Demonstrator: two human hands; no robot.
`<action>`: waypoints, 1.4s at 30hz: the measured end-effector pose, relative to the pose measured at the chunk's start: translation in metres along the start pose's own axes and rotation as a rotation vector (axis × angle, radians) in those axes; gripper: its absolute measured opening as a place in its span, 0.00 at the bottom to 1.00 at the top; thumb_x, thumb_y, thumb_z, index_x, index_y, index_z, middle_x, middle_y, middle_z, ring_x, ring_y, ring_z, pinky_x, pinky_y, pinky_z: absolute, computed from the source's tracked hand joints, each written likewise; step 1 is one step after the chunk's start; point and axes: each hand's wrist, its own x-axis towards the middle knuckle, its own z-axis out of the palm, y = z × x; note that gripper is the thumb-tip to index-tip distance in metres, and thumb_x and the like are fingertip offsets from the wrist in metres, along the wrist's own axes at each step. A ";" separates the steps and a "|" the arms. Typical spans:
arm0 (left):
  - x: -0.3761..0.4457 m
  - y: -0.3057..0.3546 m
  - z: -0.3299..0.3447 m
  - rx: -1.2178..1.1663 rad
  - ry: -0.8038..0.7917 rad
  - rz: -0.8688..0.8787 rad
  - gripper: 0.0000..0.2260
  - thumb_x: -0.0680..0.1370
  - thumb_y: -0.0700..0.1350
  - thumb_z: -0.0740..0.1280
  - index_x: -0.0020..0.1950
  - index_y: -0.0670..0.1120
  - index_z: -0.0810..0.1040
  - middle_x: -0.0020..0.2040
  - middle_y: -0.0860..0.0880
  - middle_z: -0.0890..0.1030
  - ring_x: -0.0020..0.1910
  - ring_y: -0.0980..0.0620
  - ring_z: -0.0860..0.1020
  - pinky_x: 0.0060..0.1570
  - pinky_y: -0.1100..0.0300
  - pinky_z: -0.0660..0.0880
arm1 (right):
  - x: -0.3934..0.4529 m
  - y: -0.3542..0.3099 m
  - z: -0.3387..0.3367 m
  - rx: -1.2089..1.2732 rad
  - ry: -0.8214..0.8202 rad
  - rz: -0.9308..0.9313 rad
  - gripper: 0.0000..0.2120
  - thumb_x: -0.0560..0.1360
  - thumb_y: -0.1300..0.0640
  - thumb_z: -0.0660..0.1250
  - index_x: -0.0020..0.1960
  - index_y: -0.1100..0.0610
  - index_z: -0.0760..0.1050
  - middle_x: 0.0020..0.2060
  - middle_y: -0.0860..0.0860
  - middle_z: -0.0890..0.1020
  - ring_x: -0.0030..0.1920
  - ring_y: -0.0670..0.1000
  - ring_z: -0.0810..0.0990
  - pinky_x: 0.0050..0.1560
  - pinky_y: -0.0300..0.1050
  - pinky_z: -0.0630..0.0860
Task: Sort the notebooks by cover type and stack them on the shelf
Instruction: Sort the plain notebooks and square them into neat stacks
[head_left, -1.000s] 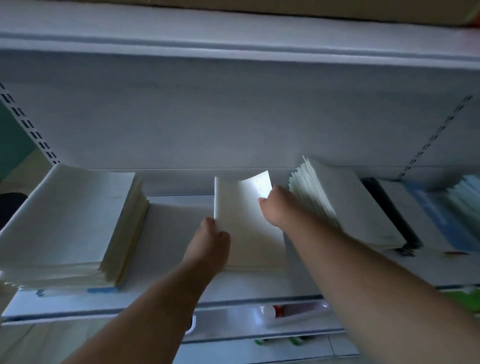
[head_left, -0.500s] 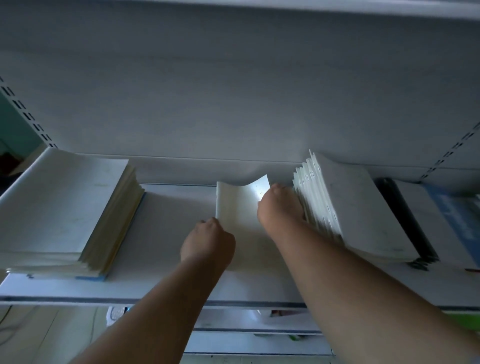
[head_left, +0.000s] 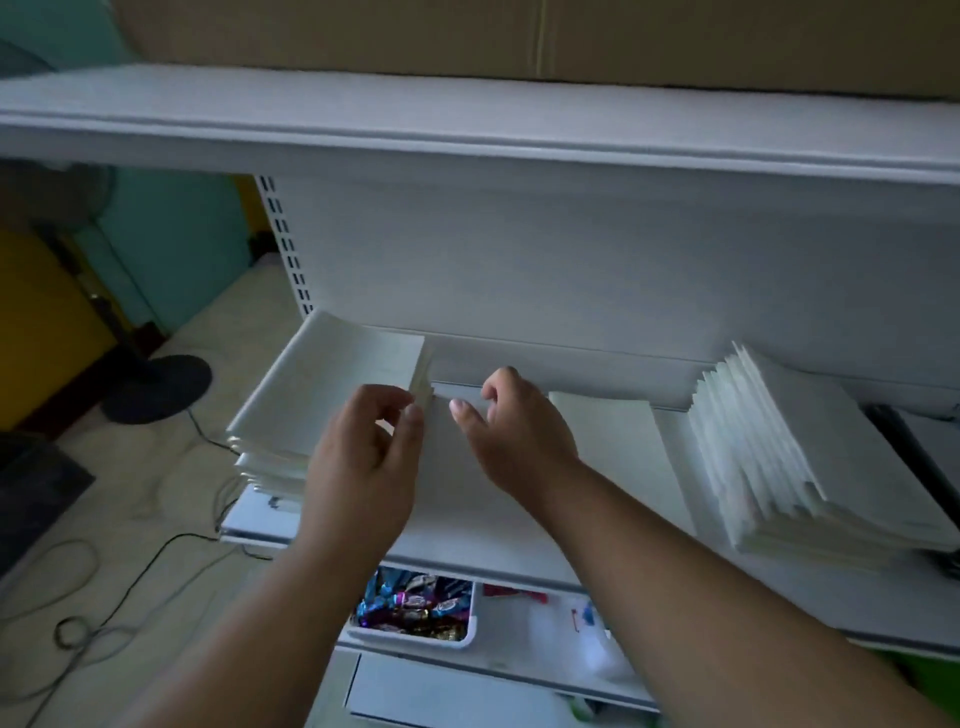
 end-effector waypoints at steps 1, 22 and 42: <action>0.002 -0.004 -0.018 -0.029 0.024 -0.014 0.03 0.80 0.51 0.64 0.49 0.54 0.76 0.41 0.53 0.80 0.36 0.52 0.79 0.36 0.54 0.74 | -0.001 -0.015 0.007 0.009 -0.002 -0.021 0.18 0.77 0.38 0.62 0.55 0.53 0.70 0.49 0.51 0.78 0.48 0.54 0.78 0.44 0.44 0.68; 0.042 -0.061 -0.132 -0.143 -0.043 -0.037 0.05 0.81 0.48 0.64 0.45 0.55 0.77 0.38 0.48 0.81 0.36 0.47 0.79 0.38 0.47 0.77 | 0.006 -0.085 0.068 -0.153 -0.168 0.294 0.26 0.76 0.36 0.64 0.53 0.60 0.73 0.45 0.55 0.78 0.45 0.55 0.78 0.41 0.44 0.67; 0.047 -0.060 -0.150 -0.479 -0.025 -0.518 0.06 0.80 0.37 0.60 0.51 0.47 0.74 0.43 0.44 0.79 0.29 0.50 0.73 0.23 0.61 0.70 | -0.012 -0.097 0.060 0.090 0.055 0.362 0.33 0.75 0.27 0.50 0.50 0.56 0.74 0.43 0.53 0.79 0.46 0.55 0.78 0.43 0.47 0.68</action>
